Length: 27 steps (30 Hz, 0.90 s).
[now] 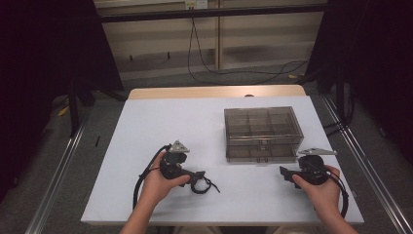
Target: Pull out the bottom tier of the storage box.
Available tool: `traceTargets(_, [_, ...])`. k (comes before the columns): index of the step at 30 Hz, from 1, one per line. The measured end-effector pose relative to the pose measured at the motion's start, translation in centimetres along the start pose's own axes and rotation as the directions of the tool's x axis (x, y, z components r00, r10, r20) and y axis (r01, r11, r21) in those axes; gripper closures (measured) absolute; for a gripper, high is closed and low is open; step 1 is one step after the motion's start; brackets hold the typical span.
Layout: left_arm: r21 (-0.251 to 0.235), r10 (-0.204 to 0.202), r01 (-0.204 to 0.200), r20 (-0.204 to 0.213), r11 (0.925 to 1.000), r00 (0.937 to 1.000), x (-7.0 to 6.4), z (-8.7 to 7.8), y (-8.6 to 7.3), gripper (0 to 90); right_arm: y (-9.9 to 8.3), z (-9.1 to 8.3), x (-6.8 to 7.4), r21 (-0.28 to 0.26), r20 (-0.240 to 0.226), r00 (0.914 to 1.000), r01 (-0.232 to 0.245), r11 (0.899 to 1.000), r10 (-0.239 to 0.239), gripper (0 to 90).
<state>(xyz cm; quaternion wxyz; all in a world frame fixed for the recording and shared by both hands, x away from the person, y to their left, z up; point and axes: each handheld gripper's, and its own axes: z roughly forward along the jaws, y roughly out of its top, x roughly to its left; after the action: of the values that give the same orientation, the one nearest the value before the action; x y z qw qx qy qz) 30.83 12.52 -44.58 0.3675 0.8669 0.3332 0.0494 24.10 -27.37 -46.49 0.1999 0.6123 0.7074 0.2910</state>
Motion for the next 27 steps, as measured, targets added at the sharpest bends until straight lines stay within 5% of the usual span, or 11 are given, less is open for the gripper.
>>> traceTargets(27, [0.009,0.028,-0.029,0.038,0.9995,0.9989,-2.2,2.6,2.2,15.7,0.2,0.2,-2.2,-0.049,-0.015,0.9999,0.008,0.999,-0.008,18.1])
